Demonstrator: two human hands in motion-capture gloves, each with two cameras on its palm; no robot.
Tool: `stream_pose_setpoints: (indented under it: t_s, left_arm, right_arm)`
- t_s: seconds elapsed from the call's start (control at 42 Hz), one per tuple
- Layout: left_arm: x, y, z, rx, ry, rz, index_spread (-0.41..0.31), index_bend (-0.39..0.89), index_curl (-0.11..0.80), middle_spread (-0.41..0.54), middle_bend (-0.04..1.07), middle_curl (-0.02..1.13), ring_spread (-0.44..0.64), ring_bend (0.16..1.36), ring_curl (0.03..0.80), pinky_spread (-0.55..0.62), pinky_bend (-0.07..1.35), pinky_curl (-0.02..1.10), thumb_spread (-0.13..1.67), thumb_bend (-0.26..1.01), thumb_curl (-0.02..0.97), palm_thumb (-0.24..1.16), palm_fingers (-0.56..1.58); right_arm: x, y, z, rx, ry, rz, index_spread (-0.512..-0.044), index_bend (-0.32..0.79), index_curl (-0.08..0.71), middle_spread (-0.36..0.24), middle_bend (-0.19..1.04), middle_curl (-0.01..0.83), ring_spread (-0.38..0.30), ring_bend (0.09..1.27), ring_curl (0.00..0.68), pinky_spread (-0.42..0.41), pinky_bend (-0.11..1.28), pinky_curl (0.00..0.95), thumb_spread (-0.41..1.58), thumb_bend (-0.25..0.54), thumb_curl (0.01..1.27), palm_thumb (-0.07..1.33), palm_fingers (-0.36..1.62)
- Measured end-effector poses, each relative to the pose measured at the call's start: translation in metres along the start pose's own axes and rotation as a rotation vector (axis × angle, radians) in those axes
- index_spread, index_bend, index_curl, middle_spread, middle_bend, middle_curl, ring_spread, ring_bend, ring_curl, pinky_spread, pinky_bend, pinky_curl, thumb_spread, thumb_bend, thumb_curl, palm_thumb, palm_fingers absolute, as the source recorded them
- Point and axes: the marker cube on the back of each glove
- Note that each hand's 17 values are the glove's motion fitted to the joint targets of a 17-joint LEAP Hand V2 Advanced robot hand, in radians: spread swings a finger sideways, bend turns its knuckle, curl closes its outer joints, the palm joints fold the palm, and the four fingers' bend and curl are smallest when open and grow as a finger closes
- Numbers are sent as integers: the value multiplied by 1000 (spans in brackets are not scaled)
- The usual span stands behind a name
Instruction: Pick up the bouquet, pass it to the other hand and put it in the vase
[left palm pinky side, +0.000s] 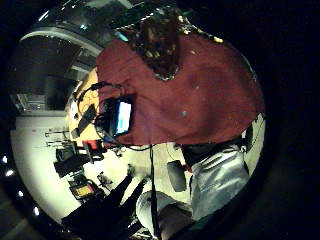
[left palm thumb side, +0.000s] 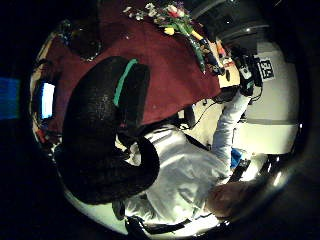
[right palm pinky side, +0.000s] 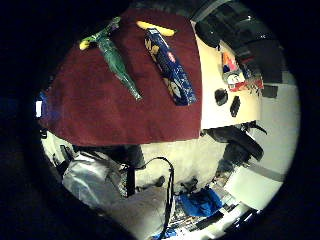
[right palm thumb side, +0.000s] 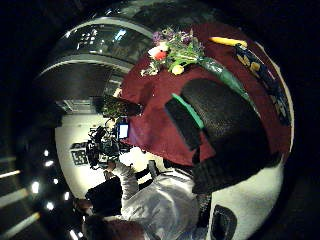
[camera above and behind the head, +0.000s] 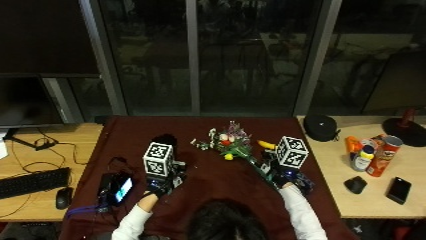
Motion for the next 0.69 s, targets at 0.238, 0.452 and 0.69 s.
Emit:
stream_pose_setpoints:
  t_s: [0.238,0.452,0.69]
  left_arm:
    - [-3,6,1,4,-4,-13,-63,306,199,71,191,181,168,398,169,253,195,145,939,112,109,214,496]
    - [6,-4,8,44,46,13,-71,279,269,81,176,227,190,394,198,283,186,191,1121,78,159,219,489]
    - [41,-29,14,186,155,110,-68,230,317,83,163,258,198,403,226,287,192,225,1179,20,195,202,463]
  right_arm:
    - [-11,-6,3,1,-21,-54,-296,123,117,8,210,150,36,469,197,114,445,211,932,234,105,382,389]
    - [-17,-5,5,1,-11,-70,-324,125,153,11,209,212,41,481,233,129,450,254,1140,203,138,391,364]
    - [-19,4,-5,-16,61,-7,-291,75,151,33,230,267,35,537,271,154,500,292,1210,144,169,384,427]
